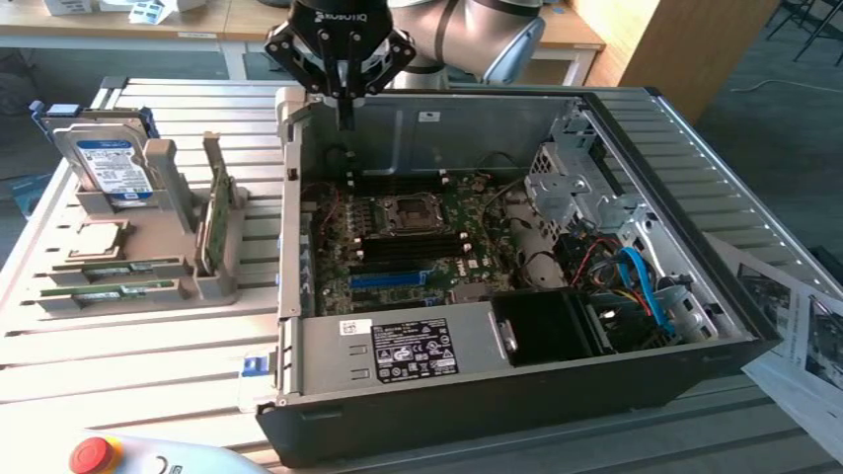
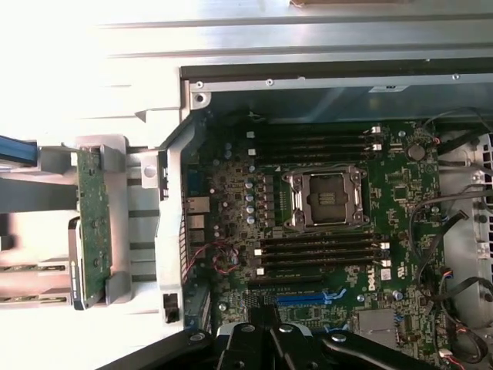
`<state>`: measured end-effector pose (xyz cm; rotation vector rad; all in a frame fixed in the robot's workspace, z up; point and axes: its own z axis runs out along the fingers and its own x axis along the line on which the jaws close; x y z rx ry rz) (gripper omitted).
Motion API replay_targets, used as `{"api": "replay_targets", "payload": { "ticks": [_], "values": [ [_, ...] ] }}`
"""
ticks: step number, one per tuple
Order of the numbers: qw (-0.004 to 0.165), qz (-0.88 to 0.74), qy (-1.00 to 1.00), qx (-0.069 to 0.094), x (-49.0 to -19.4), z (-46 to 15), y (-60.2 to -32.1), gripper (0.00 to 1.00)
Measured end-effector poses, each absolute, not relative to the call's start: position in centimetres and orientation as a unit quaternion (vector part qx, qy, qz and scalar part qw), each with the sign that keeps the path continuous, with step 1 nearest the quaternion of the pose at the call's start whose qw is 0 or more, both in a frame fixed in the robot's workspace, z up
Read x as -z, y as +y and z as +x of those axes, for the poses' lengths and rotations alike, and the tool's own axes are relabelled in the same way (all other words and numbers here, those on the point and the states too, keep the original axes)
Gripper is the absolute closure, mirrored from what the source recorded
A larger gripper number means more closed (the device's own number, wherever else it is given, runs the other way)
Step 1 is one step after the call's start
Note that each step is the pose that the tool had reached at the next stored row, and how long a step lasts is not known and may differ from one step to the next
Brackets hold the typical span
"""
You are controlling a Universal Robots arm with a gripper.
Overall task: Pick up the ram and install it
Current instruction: 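Reach for the ram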
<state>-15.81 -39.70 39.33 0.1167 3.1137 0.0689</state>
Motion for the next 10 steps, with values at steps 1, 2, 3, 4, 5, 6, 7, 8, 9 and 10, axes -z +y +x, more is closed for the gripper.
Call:
{"api": "replay_targets", "payload": {
  "ticks": [1, 2, 3, 4, 5, 6, 7, 8, 9, 10],
  "values": [
    [0.012, 0.037, 0.999, -0.022, -39.3, -15.9, -39.7, 0.89],
    [0.012, 0.037, 0.999, -0.022, -39.3, -16.1, -39.7, 0.89],
    [0.013, 0.037, 0.999, -0.022, -39.3, -16.2, -39.7, 0.89],
    [0.013, 0.037, 0.999, -0.022, -39.3, -16.4, -39.7, 0.89],
    [0.012, 0.037, 0.999, -0.022, -39.3, -16.5, -39.7, 0.89],
    [0.013, 0.037, 0.999, -0.022, -39.3, -16.7, -39.6, 0.89],
    [0.013, 0.037, 0.999, -0.022, -39.3, -16.8, -39.6, 0.89],
    [0.012, 0.037, 0.999, -0.022, -39.3, -17.0, -39.6, 0.89],
    [0.013, 0.037, 0.999, -0.022, -39.3, -17.2, -39.6, 0.89],
    [0.012, 0.037, 0.999, -0.022, -39.3, -17.3, -39.6, 0.89]
  ]
}}
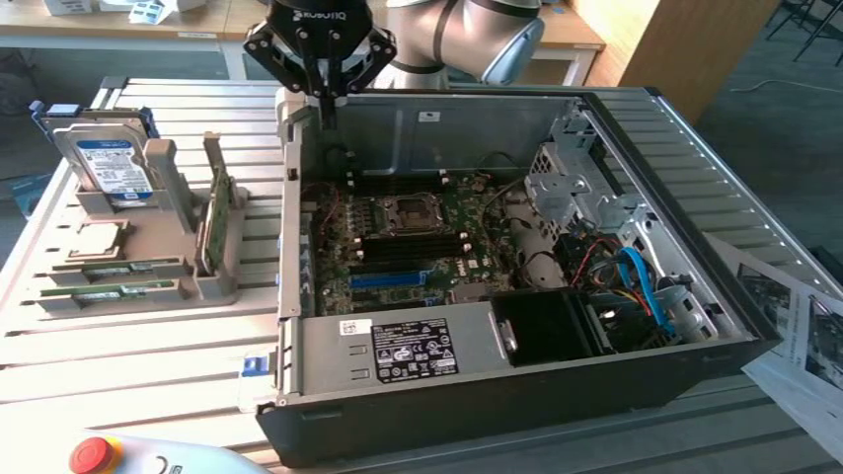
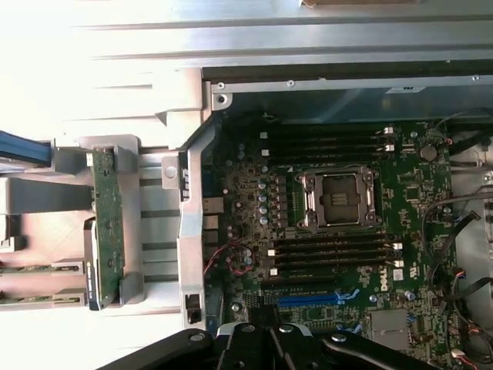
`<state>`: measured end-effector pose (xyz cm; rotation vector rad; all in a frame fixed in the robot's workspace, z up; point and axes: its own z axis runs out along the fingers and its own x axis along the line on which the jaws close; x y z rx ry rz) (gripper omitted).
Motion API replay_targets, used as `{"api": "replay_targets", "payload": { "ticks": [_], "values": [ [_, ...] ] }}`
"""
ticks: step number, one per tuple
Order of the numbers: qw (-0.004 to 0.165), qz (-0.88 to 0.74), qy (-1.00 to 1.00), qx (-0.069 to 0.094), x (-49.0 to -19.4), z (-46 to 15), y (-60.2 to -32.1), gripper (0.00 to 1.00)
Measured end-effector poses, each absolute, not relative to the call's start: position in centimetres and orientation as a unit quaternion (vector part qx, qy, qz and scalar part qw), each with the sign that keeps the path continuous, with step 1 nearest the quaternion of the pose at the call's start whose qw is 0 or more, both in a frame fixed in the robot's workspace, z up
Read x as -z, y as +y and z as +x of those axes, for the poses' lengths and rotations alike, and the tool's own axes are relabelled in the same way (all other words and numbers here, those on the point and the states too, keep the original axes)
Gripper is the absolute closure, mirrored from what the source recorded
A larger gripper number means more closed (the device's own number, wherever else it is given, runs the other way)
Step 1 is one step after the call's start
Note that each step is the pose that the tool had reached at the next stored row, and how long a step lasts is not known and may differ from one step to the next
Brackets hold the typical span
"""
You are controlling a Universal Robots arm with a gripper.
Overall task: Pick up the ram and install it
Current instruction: 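Reach for the ram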
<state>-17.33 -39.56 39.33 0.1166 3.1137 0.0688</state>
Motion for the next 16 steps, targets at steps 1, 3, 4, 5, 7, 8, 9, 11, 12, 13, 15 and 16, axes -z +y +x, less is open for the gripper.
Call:
{"api": "replay_targets", "payload": {
  "ticks": [1, 3, 4, 5, 7, 8, 9, 11, 12, 13, 15, 16],
  "values": [
    [0.012, 0.037, 0.999, -0.022, -39.3, -17.5, -39.5, 0.89],
    [0.012, 0.037, 0.999, -0.022, -39.3, -17.8, -39.5, 0.89],
    [0.012, 0.037, 0.999, -0.022, -39.3, -18.0, -39.5, 0.89],
    [0.012, 0.037, 0.999, -0.022, -39.3, -18.2, -39.5, 0.89],
    [0.012, 0.037, 0.999, -0.022, -39.3, -18.5, -39.4, 0.89],
    [0.012, 0.037, 0.999, -0.022, -39.3, -18.7, -39.4, 0.89],
    [0.013, 0.037, 0.999, -0.022, -39.3, -18.9, -39.4, 0.89],
    [0.013, 0.037, 0.999, -0.022, -39.3, -19.2, -39.3, 0.89],
    [0.013, 0.037, 0.999, -0.022, -39.3, -19.4, -39.3, 0.89],
    [0.013, 0.037, 0.999, -0.022, -39.3, -19.6, -39.3, 0.89],
    [0.012, 0.037, 0.999, -0.022, -39.3, -20.0, -39.2, 0.89],
    [0.013, 0.037, 0.999, -0.022, -39.3, -20.2, -39.2, 0.89]
  ]
}}
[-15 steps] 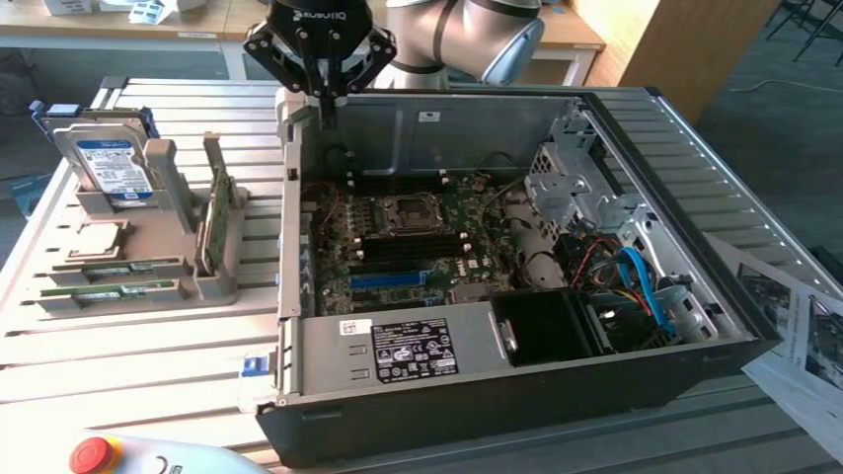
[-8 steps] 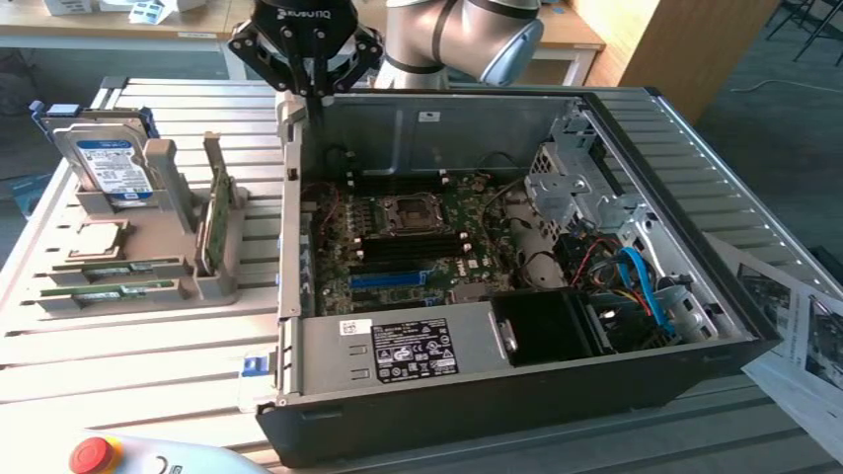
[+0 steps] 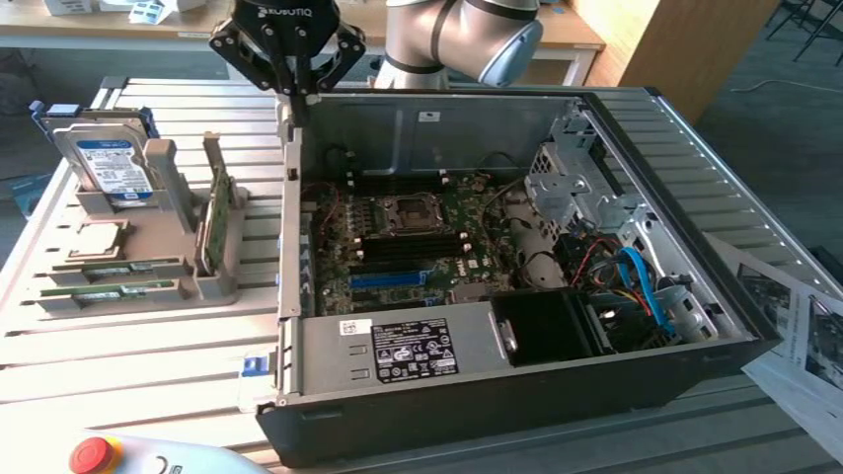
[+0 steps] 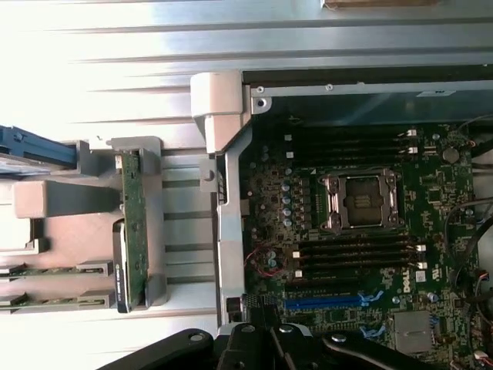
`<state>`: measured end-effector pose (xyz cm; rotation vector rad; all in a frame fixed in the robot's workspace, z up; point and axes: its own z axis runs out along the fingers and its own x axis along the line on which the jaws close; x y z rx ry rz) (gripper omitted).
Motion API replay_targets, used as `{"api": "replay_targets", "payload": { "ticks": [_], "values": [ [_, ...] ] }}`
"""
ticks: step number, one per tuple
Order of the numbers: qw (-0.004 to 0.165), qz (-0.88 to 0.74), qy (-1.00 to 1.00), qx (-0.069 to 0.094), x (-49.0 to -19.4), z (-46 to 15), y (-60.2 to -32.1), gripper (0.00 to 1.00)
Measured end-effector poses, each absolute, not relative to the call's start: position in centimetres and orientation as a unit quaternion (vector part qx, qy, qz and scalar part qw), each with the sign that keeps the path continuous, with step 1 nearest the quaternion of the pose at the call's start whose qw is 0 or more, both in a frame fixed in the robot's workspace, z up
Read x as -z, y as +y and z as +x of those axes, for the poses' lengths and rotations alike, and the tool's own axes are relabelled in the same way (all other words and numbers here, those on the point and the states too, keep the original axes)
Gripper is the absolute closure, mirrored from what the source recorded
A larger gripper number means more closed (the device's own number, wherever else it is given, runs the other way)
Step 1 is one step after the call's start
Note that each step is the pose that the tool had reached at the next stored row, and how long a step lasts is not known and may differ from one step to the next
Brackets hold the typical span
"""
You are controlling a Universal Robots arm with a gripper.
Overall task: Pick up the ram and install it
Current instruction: 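Reach for the ram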
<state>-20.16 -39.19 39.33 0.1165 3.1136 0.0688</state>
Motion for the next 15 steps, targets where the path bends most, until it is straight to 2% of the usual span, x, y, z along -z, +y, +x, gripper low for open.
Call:
{"api": "replay_targets", "payload": {
  "ticks": [15],
  "values": [
    [0.012, 0.037, 0.999, -0.022, -39.3, -23.4, -38.7, 0.89]
  ]
}}
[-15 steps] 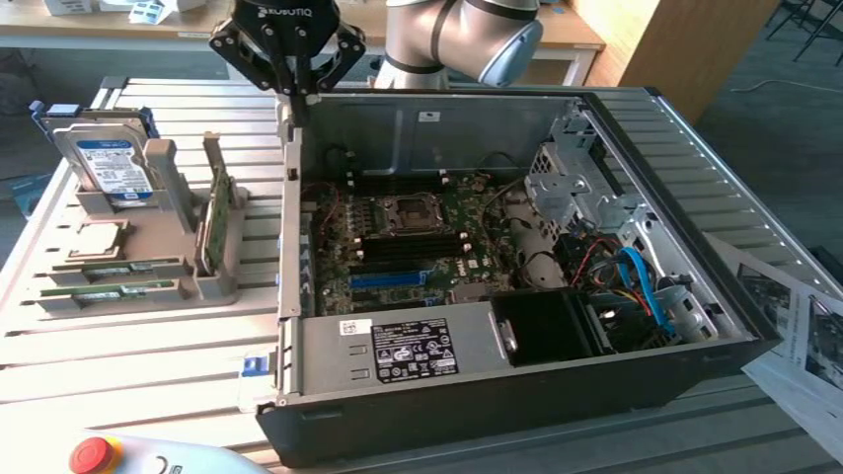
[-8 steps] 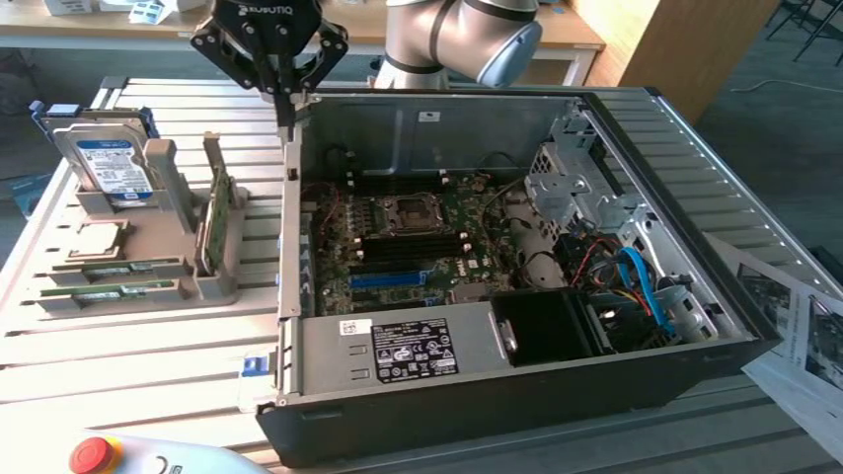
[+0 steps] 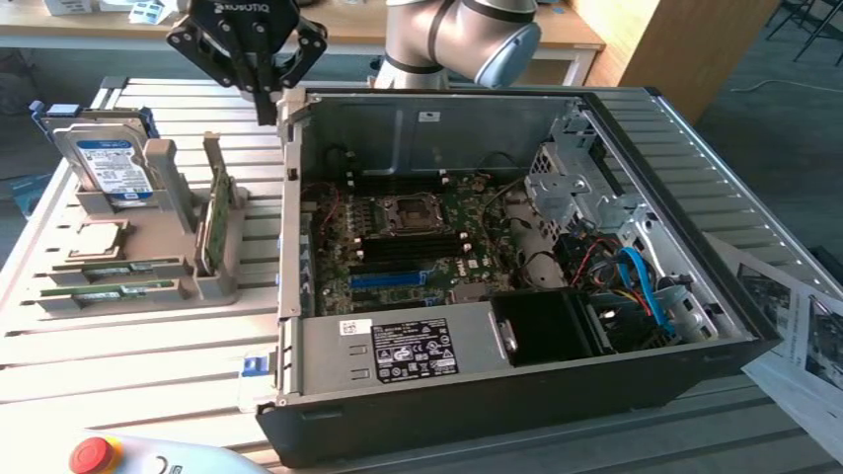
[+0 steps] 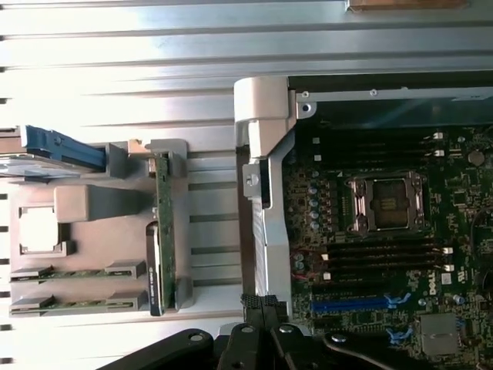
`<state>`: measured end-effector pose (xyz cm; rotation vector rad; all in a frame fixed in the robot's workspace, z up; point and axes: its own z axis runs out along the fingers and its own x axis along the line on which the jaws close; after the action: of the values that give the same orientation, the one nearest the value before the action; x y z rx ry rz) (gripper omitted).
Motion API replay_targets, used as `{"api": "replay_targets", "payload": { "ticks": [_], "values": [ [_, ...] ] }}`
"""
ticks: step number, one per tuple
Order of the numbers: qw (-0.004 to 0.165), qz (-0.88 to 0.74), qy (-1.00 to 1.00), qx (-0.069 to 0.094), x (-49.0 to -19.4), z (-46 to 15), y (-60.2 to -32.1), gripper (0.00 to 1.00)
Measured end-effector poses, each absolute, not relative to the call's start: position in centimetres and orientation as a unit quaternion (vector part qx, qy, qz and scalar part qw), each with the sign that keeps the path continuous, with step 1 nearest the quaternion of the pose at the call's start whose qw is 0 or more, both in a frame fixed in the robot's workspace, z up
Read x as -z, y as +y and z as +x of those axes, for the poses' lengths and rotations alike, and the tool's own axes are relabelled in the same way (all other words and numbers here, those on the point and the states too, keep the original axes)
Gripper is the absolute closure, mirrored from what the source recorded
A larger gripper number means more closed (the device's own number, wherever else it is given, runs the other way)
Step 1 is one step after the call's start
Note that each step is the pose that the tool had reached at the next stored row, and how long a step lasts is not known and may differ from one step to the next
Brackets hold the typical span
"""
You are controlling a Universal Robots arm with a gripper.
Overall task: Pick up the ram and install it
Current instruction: 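Reach for the ram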
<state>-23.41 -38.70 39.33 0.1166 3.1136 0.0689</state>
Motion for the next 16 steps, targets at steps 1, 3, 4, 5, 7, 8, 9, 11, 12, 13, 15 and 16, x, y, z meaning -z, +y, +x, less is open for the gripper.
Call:
{"api": "replay_targets", "payload": {
  "ticks": [1, 3, 4, 5, 7, 8, 9, 11, 12, 13, 15, 16],
  "values": [
    [0.012, 0.037, 0.999, -0.022, -39.3, -23.6, -38.6, 0.89],
    [0.012, 0.037, 0.999, -0.022, -39.3, -24.1, -38.5, 0.89],
    [0.012, 0.037, 0.999, -0.022, -39.3, -24.3, -38.5, 0.89],
    [0.012, 0.037, 0.999, -0.022, -39.3, -24.6, -38.4, 0.89],
    [0.013, 0.037, 0.999, -0.022, -39.3, -25.1, -38.4, 0.89],
    [0.013, 0.037, 0.999, -0.022, -39.3, -25.4, -38.4, 0.89],
    [0.012, 0.037, 0.999, -0.022, -39.3, -25.7, -38.4, 0.89],
    [0.012, 0.037, 0.999, -0.022, -39.3, -26.2, -38.3, 0.89],
    [0.013, 0.037, 0.999, -0.022, -39.3, -26.5, -38.3, 0.89],
    [0.013, 0.037, 0.999, -0.022, -39.3, -26.7, -38.3, 0.89],
    [0.012, 0.037, 0.999, -0.022, -39.3, -27.3, -38.3, 0.89],
    [0.012, 0.037, 0.999, -0.022, -39.3, -27.5, -38.3, 0.89]
  ]
}}
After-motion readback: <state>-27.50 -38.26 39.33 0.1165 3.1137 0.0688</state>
